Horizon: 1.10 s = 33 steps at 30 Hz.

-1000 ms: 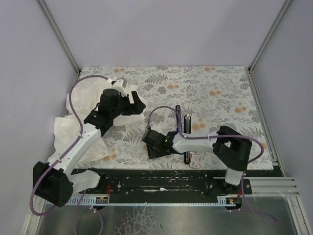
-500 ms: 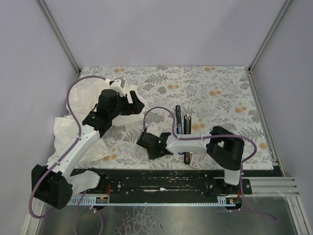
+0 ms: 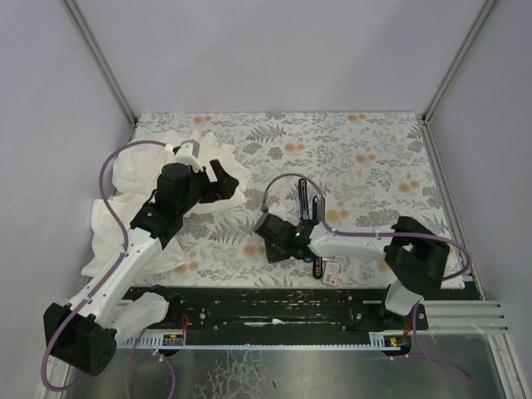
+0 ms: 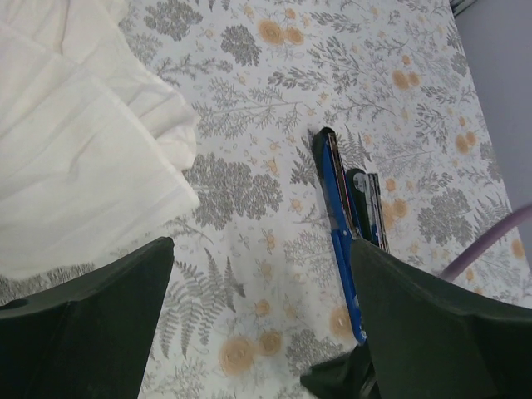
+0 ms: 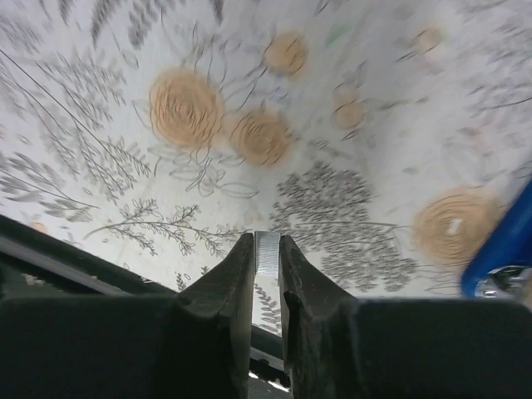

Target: Load the staples into the stapler

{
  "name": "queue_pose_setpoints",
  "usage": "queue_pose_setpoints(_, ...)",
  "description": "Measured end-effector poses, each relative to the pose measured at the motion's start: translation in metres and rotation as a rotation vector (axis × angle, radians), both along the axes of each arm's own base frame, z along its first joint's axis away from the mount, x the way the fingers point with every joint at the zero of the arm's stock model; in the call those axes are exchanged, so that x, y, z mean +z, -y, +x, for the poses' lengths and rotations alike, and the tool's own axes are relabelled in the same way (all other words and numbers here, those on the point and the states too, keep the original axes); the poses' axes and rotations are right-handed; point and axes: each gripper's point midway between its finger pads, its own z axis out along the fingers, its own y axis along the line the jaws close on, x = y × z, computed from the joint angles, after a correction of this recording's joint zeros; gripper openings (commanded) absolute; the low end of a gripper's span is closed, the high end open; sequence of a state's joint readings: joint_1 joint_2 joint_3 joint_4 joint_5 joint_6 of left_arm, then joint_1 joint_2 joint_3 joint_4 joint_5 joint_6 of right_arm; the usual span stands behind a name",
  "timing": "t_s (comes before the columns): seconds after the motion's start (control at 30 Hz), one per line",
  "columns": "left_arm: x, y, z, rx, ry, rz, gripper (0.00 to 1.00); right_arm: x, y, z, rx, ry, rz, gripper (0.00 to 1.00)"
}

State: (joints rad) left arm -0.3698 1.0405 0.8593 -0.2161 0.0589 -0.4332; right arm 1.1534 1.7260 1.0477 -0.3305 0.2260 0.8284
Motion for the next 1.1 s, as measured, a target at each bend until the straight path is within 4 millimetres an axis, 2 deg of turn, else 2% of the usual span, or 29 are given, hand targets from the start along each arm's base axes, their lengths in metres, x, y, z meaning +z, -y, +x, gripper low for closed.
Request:
queue_pose_setpoints(0.13, -0.004, 0.0, -0.025, -0.003, -0.012, -0.085, 0.87, 0.032, 0.019, 0.031, -0.061, 0.018, 0.155, 0.19)
queue_pose_setpoints(0.17, -0.006, 0.003, -0.032, -0.021, -0.022, -0.117, 0.86, 0.044, 0.023, 0.043, -0.078, 0.029, 0.226, 0.2)
queue_pose_setpoints(0.23, -0.008, 0.013, -0.045, -0.069, -0.045, -0.186, 0.85, 0.068, 0.028, 0.057, -0.089, 0.045, 0.351, 0.2)
queue_pose_setpoints(0.33, -0.006, 0.037, -0.066, -0.202, -0.078, -0.333, 0.85, 0.113, 0.034, 0.072, -0.083, 0.102, 0.537, 0.21)
queue_pose_setpoints(0.43, -0.002, 0.057, -0.086, -0.327, -0.106, -0.467, 0.85, 0.168, 0.03, 0.075, -0.014, 0.176, 0.715, 0.21)
queue_pose_setpoints(0.5, 0.007, 0.066, -0.099, -0.402, -0.111, -0.554, 0.84, 0.204, 0.024, 0.068, 0.051, 0.218, 0.829, 0.22)
queue_pose_setpoints(0.63, 0.04, 0.078, -0.118, -0.535, -0.07, -0.672, 0.79, 0.252, 0.014, 0.052, 0.158, 0.256, 1.016, 0.23)
queue_pose_setpoints(0.73, 0.067, 0.085, -0.133, -0.633, -0.019, -0.737, 0.72, 0.269, 0.01, 0.042, 0.209, 0.248, 1.11, 0.23)
queue_pose_setpoints(0.8, 0.078, 0.09, -0.143, -0.691, 0.002, -0.76, 0.64, 0.274, 0.009, 0.036, 0.232, 0.233, 1.149, 0.23)
queue_pose_setpoints(0.93, 0.083, 0.101, -0.156, -0.765, -0.014, -0.78, 0.52, 0.285, 0.007, 0.028, 0.267, 0.219, 1.2, 0.23)
queue_pose_setpoints(1.1, 0.084, 0.107, -0.16, -0.794, -0.029, -0.797, 0.46, 0.293, 0.007, 0.023, 0.292, 0.21, 1.24, 0.23)
